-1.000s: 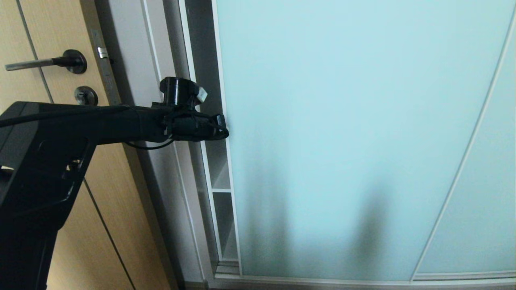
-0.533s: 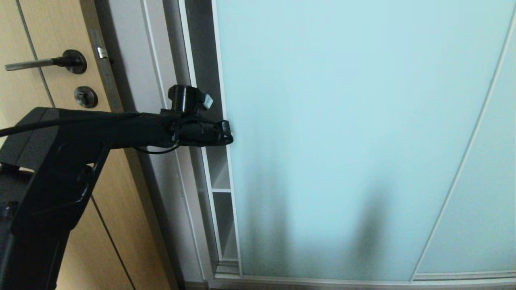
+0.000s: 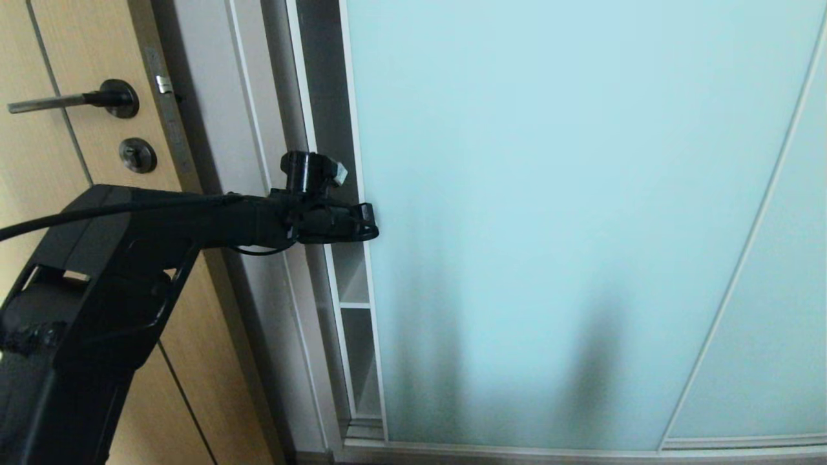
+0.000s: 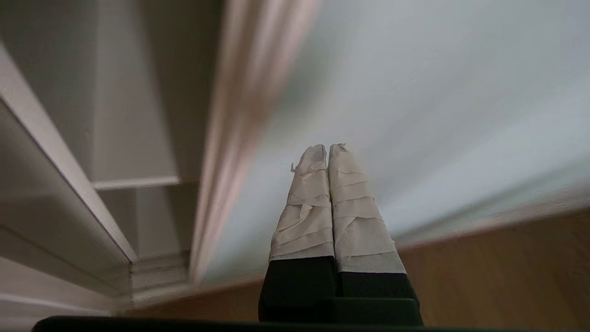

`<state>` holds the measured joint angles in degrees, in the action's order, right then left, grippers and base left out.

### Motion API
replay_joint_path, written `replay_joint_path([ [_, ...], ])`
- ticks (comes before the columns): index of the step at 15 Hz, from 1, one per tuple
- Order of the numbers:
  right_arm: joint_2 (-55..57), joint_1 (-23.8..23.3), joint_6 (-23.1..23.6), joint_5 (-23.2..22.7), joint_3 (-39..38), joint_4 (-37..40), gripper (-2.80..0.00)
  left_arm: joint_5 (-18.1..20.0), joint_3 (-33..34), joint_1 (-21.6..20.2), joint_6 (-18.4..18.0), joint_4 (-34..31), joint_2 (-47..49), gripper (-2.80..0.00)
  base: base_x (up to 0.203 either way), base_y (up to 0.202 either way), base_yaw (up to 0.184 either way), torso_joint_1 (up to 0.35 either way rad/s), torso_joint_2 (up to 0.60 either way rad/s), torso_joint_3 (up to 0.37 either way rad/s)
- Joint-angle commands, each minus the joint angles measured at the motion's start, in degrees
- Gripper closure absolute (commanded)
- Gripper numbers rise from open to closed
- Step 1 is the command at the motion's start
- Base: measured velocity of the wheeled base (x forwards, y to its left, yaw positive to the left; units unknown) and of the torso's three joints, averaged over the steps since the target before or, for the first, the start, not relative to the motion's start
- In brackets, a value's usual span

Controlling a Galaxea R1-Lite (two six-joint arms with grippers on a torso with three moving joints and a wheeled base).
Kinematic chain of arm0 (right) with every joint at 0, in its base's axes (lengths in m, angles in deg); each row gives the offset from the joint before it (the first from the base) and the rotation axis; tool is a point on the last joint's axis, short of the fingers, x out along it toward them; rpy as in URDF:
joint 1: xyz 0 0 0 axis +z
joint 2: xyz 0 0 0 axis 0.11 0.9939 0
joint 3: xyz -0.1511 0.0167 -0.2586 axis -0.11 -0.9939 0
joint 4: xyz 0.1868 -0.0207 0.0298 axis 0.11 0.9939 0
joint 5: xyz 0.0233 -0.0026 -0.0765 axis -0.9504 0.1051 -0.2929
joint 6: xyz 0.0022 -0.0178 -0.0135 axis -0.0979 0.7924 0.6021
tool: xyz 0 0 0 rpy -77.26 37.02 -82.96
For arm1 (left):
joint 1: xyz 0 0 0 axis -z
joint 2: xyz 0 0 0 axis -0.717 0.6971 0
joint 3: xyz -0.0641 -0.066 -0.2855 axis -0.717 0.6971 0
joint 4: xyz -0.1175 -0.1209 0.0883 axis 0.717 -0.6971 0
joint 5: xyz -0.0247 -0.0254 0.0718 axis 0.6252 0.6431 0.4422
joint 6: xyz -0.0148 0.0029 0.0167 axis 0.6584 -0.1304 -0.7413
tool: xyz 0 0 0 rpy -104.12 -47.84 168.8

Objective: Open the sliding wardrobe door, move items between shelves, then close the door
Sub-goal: Close the door

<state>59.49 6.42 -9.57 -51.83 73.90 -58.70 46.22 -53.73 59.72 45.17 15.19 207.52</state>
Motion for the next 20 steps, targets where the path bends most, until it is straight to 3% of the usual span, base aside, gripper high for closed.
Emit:
replay_joint_path([
  [1,-0.01,0.07,0.0,-0.03,-0.08,-0.01,0.0,-1.42,0.01,-0.02,0.11,1.56,1.47,0.0,0.0,0.0,0.0,0.0,0.0,0.0],
  [15,-0.01,0.07,0.0,-0.03,0.0,-0.01,0.0,-1.27,1.39,-3.79,-0.33,-0.96,-3.32,0.0,0.0,0.0,0.0,0.0,0.0,0.0],
  [16,-0.01,-0.02,0.0,-0.03,0.0,-0.01,0.0,-0.45,2.83,-3.78,-0.36,-1.58,-5.24,0.0,0.0,0.0,0.0,0.0,0.0,0.0],
  [18,-0.01,-0.02,0.0,-0.03,0.0,-0.01,0.0,5.81,5.64,-3.34,-0.27,-2.05,-7.89,0.0,0.0,0.0,0.0,0.0,0.0,0.0],
  [20,-0.01,0.07,0.0,-0.03,0.0,-0.01,0.0,6.25,5.36,-1.29,-0.33,-1.96,-6.96,0.0,0.0,0.0,0.0,0.0,0.0,0.0],
])
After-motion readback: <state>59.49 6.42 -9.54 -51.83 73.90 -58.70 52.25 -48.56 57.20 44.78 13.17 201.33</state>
